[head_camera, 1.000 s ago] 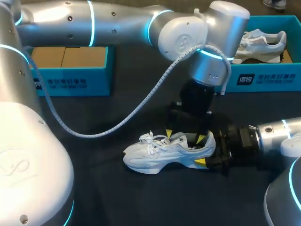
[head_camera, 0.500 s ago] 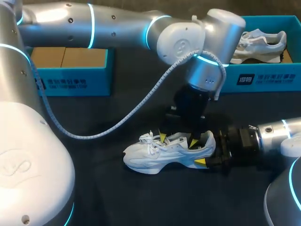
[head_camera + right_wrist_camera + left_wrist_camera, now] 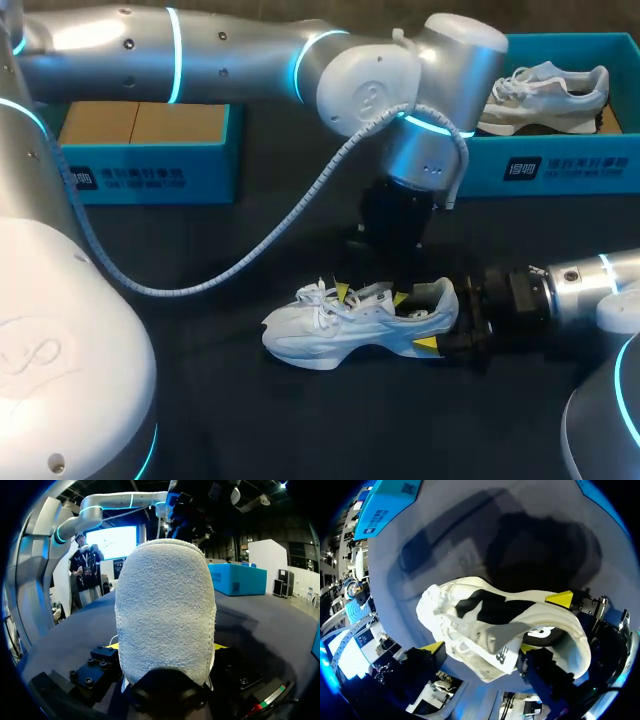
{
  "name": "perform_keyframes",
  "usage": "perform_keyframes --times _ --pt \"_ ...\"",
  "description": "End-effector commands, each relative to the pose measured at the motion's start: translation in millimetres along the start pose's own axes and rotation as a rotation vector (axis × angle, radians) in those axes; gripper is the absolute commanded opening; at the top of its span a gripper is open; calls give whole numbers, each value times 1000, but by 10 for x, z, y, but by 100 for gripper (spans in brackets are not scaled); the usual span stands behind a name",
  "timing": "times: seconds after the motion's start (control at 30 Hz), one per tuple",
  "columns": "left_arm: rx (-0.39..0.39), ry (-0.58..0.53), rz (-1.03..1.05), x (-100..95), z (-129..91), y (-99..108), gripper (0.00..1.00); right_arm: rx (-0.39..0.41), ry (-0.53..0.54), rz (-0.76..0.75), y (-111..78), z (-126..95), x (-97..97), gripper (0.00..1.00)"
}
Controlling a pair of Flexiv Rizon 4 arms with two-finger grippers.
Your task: Take the shoe out of the shoebox, open the shoe tongue, remove and reinsert the insole, then place the shoe into the shoebox
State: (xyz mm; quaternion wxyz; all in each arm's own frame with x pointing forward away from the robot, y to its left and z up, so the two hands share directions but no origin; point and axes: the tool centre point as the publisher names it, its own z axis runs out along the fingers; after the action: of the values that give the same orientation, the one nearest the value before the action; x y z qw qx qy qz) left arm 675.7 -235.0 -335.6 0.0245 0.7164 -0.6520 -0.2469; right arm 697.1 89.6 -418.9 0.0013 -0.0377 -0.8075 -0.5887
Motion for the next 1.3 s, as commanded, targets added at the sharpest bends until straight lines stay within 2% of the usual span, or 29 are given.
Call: perform_keyframes --times 0.03,0.23,0.27,0.47,0.67,0.77,0.8,0.83,1.07,1.3 --pt "17 46 -3 -122 4 57 67 3 -1 1 3 4 -1 0" --pt "19 104 14 -175 -14 67 58 3 -1 1 3 4 -1 0" --pt "15 113 14 -181 -19 58 50 3 -1 1 3 4 -1 0" --pt "26 161 29 -200 -60 40 35 3 -1 1 3 4 -1 0" --pt "69 194 64 -211 -76 96 29 3 -1 1 3 4 -1 0" --pt "84 220 83 -185 -62 69 16 3 -1 1 3 4 -1 0" --pt "84 229 91 -177 -56 54 6 3 -1 1 3 4 -1 0" --pt "89 243 92 -175 -50 43 0 3 -1 1 3 4 -1 0" --pt "118 315 125 -265 -47 44 0 3 -1 1 3 4 -1 0" --pt "162 446 171 -485 -60 101 0 3 -1 1 3 4 -1 0"
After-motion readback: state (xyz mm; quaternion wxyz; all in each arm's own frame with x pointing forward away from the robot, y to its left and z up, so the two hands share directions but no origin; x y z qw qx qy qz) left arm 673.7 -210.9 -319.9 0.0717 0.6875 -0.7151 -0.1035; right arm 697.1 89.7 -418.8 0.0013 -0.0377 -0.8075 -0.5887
